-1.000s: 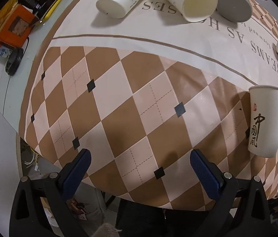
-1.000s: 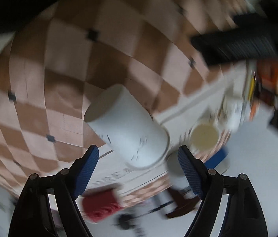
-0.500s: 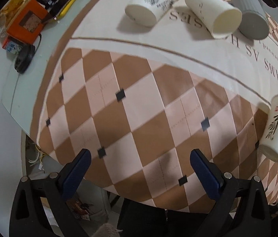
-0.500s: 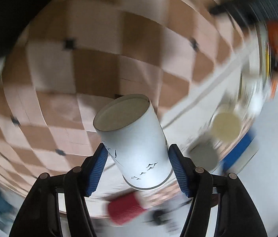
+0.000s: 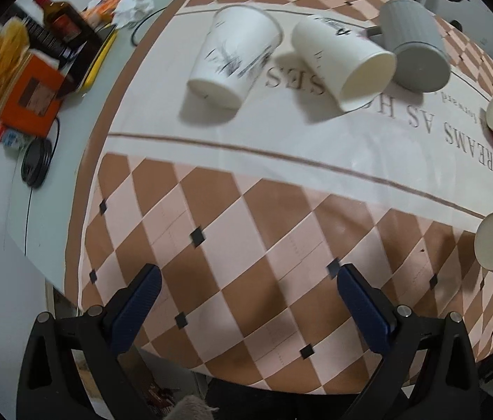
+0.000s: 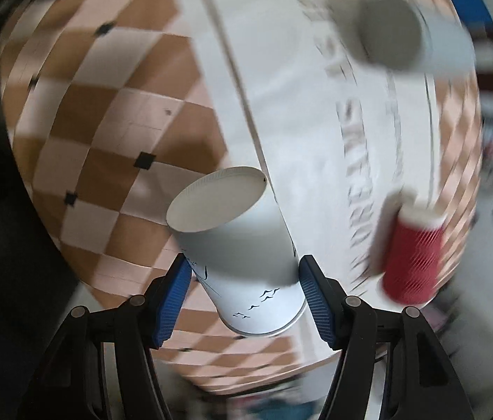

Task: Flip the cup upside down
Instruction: 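Rotate the held cup with the right gripper so its rim faces down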

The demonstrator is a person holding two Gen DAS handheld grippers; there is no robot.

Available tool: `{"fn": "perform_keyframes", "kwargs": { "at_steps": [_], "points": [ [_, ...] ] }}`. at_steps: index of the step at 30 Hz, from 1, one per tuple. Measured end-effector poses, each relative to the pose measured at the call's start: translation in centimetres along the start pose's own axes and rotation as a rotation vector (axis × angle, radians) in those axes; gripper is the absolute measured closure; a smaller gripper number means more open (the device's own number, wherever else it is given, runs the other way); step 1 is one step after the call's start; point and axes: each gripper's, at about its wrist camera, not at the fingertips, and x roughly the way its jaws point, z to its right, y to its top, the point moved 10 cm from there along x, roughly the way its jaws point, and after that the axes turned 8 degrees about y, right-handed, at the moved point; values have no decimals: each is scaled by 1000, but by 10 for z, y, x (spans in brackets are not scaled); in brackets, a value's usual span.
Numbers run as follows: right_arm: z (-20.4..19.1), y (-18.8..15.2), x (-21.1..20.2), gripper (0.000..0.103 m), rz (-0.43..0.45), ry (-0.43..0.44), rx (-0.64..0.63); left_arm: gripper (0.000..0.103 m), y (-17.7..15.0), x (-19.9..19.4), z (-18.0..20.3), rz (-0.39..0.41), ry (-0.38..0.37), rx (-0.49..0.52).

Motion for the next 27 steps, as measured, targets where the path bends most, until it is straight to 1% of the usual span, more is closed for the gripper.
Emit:
{"fn": "perform_keyframes", "kwargs": {
  "at_steps": [2, 4, 10, 12, 14, 17, 20, 23, 25, 26, 27],
  "points": [
    [13, -5, 4, 38, -4, 71, 115, 1, 5, -3, 7, 6, -9, 17],
    [20, -9, 8, 38, -9, 128, 202, 1, 8, -5, 12, 11, -15, 33],
    [26, -25, 25, 38, -32, 311, 452, 1, 9, -6, 24, 13, -29, 68],
    [31, -28, 30, 38, -36, 397, 566, 1, 8, -8, 27, 12, -30, 75],
    [36, -30, 35, 38, -30, 476, 668, 1, 7, -8, 30, 11, -31, 81],
    [45, -33, 40, 39, -18, 550, 785, 1, 6, -5, 32, 3, -35, 86],
    [46, -35, 45, 39, -5, 591, 865, 1, 3, -6, 36, -2, -35, 91],
    [47, -37, 47, 38, 11, 616, 909, 1, 1, -4, 37, -9, -38, 95],
    [49, -39, 51, 36, 7, 630, 911, 1, -1, -4, 39, -13, -38, 97],
    [49, -40, 53, 35, 2, 636, 906, 1, -1, -4, 41, -14, -39, 98],
    [48, -41, 54, 28, -12, 641, 889, 1, -2, -5, 42, -15, -38, 99]
  ]
}}
